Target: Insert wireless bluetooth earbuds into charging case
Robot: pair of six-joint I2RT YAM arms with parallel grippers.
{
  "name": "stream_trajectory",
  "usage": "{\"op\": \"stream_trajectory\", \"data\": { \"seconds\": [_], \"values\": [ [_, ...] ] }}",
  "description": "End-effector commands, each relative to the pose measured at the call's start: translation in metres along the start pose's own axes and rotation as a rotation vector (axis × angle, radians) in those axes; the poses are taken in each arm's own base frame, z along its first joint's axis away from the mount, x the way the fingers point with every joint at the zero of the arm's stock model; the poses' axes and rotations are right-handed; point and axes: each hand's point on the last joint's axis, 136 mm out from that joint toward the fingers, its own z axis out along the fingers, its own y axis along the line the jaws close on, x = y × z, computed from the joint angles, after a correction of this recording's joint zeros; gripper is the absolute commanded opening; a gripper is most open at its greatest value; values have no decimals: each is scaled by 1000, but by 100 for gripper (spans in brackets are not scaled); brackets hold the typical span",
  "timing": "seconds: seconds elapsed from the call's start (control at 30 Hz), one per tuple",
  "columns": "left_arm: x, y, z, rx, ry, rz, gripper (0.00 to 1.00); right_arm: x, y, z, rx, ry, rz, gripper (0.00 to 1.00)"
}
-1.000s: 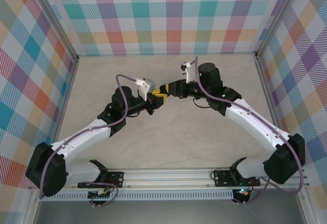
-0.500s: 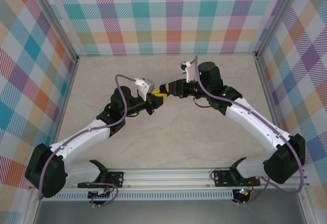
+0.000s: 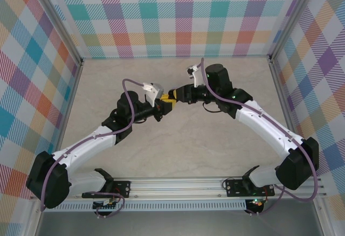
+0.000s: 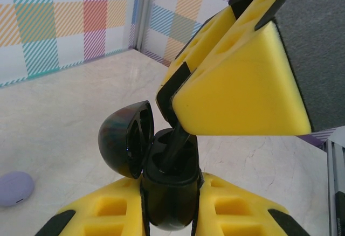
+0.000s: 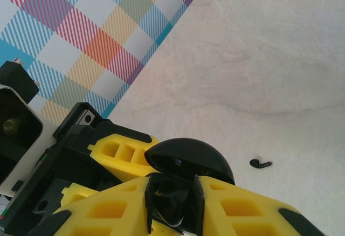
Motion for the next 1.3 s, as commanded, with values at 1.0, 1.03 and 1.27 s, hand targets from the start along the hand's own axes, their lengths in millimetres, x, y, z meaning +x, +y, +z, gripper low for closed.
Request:
{"op": "stream_trajectory", "data": {
  "seconds": [1.0,1.03,1.27],
  "values": [
    [-19,-24,-13,72,-9,369,19,3,35,-45,-22,47,-82,29],
    [-19,-25,-13,77,-9,376,19,3,35,-45,-25,50,-82,29],
    [-20,-32,-17,111,-20,417,19,3,36,-43,-33,52,-82,28]
  ]
}}
